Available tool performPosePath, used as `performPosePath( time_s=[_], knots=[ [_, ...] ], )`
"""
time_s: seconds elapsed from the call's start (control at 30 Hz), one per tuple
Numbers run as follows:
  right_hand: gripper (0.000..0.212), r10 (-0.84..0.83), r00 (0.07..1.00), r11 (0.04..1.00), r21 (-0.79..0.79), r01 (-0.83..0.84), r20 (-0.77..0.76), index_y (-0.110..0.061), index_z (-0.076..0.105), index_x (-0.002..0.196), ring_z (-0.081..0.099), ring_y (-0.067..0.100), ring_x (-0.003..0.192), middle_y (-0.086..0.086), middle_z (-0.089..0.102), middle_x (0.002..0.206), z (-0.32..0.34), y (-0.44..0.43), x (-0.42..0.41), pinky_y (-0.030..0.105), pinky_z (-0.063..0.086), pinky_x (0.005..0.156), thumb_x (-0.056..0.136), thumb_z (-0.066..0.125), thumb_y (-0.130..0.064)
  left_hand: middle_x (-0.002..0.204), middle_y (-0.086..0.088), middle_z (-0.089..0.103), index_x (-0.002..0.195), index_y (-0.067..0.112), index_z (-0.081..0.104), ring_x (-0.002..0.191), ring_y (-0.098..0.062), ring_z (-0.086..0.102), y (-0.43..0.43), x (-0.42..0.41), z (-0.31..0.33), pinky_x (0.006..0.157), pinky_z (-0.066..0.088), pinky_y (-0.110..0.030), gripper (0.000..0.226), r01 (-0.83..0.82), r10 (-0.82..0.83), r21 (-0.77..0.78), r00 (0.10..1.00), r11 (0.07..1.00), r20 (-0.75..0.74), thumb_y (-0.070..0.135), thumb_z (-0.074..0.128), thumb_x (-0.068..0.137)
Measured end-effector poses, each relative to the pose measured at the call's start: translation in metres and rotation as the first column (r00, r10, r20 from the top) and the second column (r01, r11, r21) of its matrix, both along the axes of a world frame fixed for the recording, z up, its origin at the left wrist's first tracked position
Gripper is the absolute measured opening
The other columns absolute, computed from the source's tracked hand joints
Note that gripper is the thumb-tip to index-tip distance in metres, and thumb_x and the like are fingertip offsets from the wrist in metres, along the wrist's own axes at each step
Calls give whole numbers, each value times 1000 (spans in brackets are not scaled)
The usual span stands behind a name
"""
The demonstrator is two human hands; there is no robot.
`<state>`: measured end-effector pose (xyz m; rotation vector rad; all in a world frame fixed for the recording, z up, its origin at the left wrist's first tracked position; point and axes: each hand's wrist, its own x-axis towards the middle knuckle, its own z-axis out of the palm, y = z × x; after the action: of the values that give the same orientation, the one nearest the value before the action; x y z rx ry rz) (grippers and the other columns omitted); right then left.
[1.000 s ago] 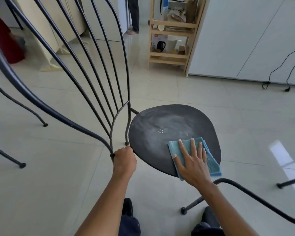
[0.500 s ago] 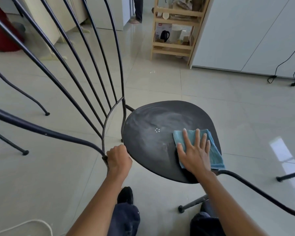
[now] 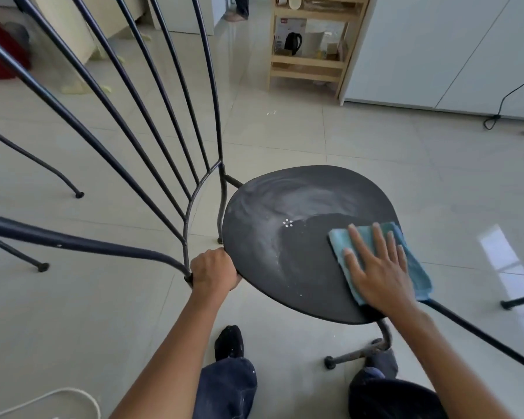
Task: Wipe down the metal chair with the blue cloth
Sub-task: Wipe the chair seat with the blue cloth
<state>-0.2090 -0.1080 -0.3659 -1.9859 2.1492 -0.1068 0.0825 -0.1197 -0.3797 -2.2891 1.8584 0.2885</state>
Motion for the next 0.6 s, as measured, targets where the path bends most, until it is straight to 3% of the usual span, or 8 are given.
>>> performPosePath(
  time_s=[0.1,0.23,0.37,0.47,0.6],
  knots=[
    [60,-89,995,996,21,88,35,-42,3,157,-9,34,153,9,-6,168,1,-49,32,50,-5,123,101,20,-54,104,-5,69,108,14,63,98,-24,66,0,-1,1,72,45,-30,31,-15,15,5,1000,1000,11,38,56,89],
    [59,188,982,982,-42,-187,26,-41,2,157,-10,33,153,10,-7,167,-4,-45,98,49,-7,123,102,19,-53,106,-5,69,109,15,62,99,-24,66,-1,-1,4,73,46,-31,32,-30,30,12,1000,999,3,39,57,89],
    [54,407,912,913,-59,-405,47,-47,-2,155,-13,22,153,-2,-9,167,1,23,79,43,-4,124,103,7,-51,101,-3,69,107,16,63,95,-22,66,2,-2,3,68,43,-29,27,-8,9,-40,999,999,32,35,56,90],
    [57,320,947,947,-38,-320,-1,-51,2,154,-6,20,154,-5,-2,168,1,27,37,41,-1,125,98,10,-57,99,-2,69,106,15,63,94,-22,66,3,-3,3,67,42,-28,26,9,-7,-50,999,999,38,34,56,89],
    [60,92,996,995,-24,-92,3,-47,2,155,-8,28,154,0,-2,168,-3,-34,31,49,-6,123,99,18,-58,101,-4,69,107,15,62,96,-24,66,0,-3,6,71,46,-30,31,-6,6,-8,1000,1000,9,39,57,89]
  ],
)
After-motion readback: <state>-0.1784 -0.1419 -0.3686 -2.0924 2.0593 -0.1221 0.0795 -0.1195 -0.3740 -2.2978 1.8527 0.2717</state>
